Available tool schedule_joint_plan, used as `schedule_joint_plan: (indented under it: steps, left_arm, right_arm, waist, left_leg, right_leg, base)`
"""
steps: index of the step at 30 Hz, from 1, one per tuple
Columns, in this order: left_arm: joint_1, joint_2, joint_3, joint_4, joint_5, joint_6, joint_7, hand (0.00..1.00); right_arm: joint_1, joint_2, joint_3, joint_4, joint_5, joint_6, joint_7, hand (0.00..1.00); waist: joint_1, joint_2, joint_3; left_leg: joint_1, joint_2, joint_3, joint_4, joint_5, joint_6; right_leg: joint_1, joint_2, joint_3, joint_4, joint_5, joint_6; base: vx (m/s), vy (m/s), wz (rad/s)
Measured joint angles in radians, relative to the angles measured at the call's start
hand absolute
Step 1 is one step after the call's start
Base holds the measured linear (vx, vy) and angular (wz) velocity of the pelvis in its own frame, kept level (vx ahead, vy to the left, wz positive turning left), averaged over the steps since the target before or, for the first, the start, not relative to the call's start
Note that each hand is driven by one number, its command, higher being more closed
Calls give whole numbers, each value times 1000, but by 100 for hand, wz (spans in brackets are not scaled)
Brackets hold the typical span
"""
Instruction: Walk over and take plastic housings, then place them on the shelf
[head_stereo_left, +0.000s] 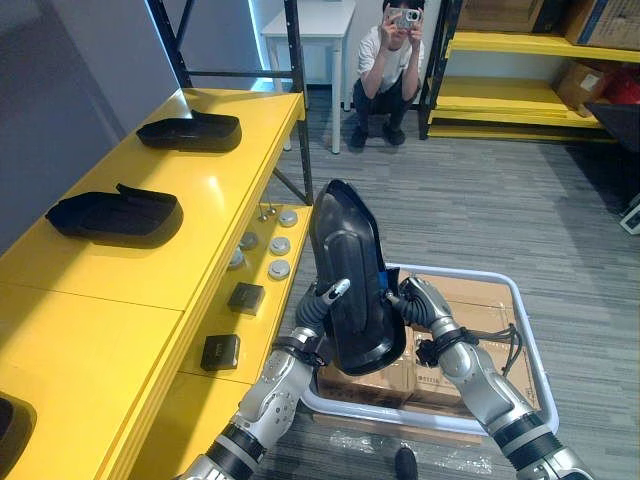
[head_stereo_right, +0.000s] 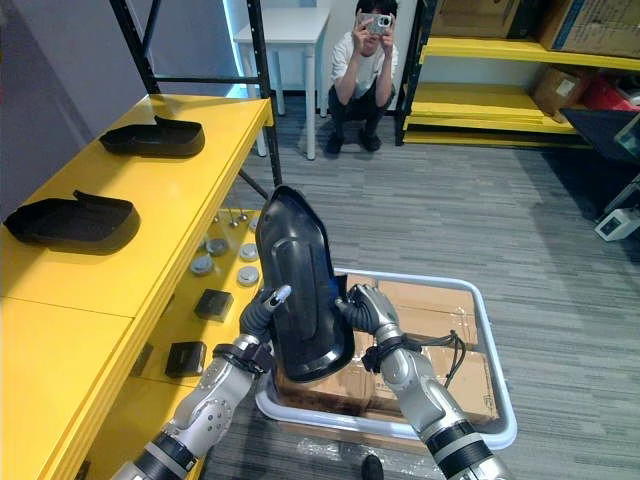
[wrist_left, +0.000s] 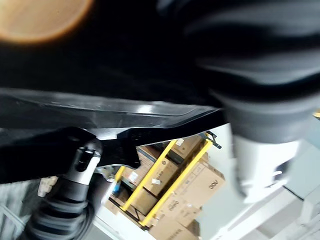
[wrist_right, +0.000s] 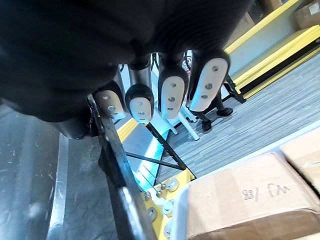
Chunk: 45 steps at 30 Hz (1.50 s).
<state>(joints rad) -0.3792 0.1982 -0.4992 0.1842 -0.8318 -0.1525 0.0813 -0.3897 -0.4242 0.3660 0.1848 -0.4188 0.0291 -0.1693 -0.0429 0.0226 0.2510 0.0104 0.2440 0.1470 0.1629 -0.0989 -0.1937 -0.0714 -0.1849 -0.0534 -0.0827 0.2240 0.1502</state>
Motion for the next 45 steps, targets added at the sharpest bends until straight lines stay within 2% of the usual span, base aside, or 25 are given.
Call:
schedule_joint_plan:
  steps: [3, 8, 11, 12, 13, 14, 15, 18, 21, 22, 26, 28, 33, 35, 36, 42, 45]
  left_arm:
    - [0, 3, -1, -7, 41, 14, 0, 100]
    - [6, 39, -1, -19, 161, 82, 0, 100]
    - [68, 76, -2, -18, 224, 162, -1, 100]
    - [97, 93, -31, -17, 255, 212, -4, 100]
    - [115, 107, -86, -15, 285, 259, -16, 100]
    - [121, 109, -113, -12, 297, 279, -26, 100]
    - [134, 109, -160, -10, 310, 307, -44, 0]
    - [170, 102, -213, -9, 352, 333, -69, 0]
    - [180, 102, -213, -9, 352, 333, -68, 0]
    - [181, 102, -213, -9, 352, 335, -66, 100]
    - [193, 88, -217, -2, 331, 335, -57, 100]
    - [194, 71, -220, 6, 269, 328, -24, 100]
    - [198, 38, -230, 33, 226, 235, 94, 100]
    - [200, 34, -225, 34, 230, 216, 132, 100]
    - [201, 33, -215, 34, 241, 204, 148, 0]
    - [233, 16, -170, 34, 327, 193, 158, 0]
    - [250, 7, -150, 34, 364, 192, 195, 0]
  right_arm:
    - [1, 0, 3, 0, 21, 0, -29, 100]
    - [2, 0, 6, -7, 58, 0, -70, 100]
    - [3, -2, 24, -73, 60, -5, -88, 100]
    - [4, -8, 41, -126, 58, -25, -90, 100]
    - [3, -13, 72, -166, 57, -68, -87, 100]
    - [3, -12, 96, -186, 56, -94, -85, 100]
    - [1, -9, 147, -223, 49, -134, -80, 100]
    - [2, 7, 216, -245, 47, -201, -51, 100]
    - [9, 27, 221, -244, 49, -208, -45, 100]
    - [11, 28, 221, -244, 50, -208, -45, 100]
    - [41, 30, 205, -244, 61, -211, -47, 100]
    - [51, 30, 195, -243, 74, -211, -50, 100]
    - [65, 36, 182, -244, 77, -246, -74, 100]
    - [72, 43, 178, -248, 77, -250, -89, 100]
    - [75, 50, 171, -249, 77, -250, -96, 100]
    - [115, 79, 147, -252, 78, -240, -146, 100]
    - [146, 83, 140, -250, 86, -222, -173, 100]
  waist:
    - [1, 0, -12]
    - [8, 1, -28]
    - [8, 4, -40]
    - [7, 4, -47]
    - [8, 4, -56]
    - [8, 4, -61]
    - [8, 4, -70]
    - [9, 4, -87]
    - [9, 4, -92]
    - [8, 4, -93]
    - [4, 4, -104]
    - [1, 4, -105]
    - [0, 3, -111]
    - [1, 3, -115]
    - [2, 2, -116]
    - [11, 1, -130]
    - [12, -1, -132]
  left_leg:
    - [-12, -1, -17, 0, 2, -1]
    - [-15, -4, -42, 0, 11, -1]
    - [-12, -4, -43, 0, 11, -1]
    - [-11, -4, -43, 0, 11, -1]
    - [-12, -4, -44, -1, 11, -1]
    - [-11, -4, -45, -1, 11, -1]
    - [-11, -4, -45, -2, 11, -1]
    - [-11, -4, -45, -4, 11, -1]
    - [-7, -4, -45, -9, 12, 0]
    - [-7, -4, -44, -10, 12, 0]
    - [2, -4, -39, -21, 15, 0]
    - [2, -4, -39, -21, 15, -1]
    - [2, -5, -39, -21, 15, -1]
    - [-1, -5, -39, -20, 15, -1]
    - [-2, -5, -40, -20, 14, -1]
    - [0, -4, -41, -20, 13, -2]
    - [0, -4, -41, -20, 13, -2]
  right_leg:
    - [0, -2, -18, 0, 0, 0]
    - [11, -6, -39, 0, 0, 0]
    - [16, -6, -40, -1, 0, 0]
    - [16, -7, -41, -1, 0, 0]
    - [17, -7, -42, -1, 0, 0]
    - [17, -7, -42, -1, -1, 0]
    - [17, -7, -42, -1, -1, 0]
    - [18, -8, -43, -1, -1, 1]
    - [18, -8, -43, -2, -2, 1]
    - [18, -8, -43, -2, -2, 1]
    - [18, -8, -41, -1, -2, 2]
    - [18, -8, -41, -1, -2, 2]
    - [18, -8, -42, -1, -3, 3]
    - [18, -8, -42, -1, -4, 4]
    - [18, -8, -42, -1, -4, 5]
    - [22, -8, -43, -1, -6, 6]
    - [23, -8, -44, -1, -7, 7]
  base:
    - [-11, -22, 15]
    - [2, -20, 12]
    - [-4, -6, 1]
    - [0, 0, 0]
    - [0, 0, 0]
    - [0, 0, 0]
    - [0, 0, 0]
    - [0, 0, 0]
    - [-11, -7, 0]
    - [0, 0, 0]
    - [8, -4, 0]
    - [20, -9, 0]
    - [22, -9, 0]
    - [0, 0, 0]
    - [0, 0, 0]
    - [0, 0, 0]
    - [0, 0, 0]
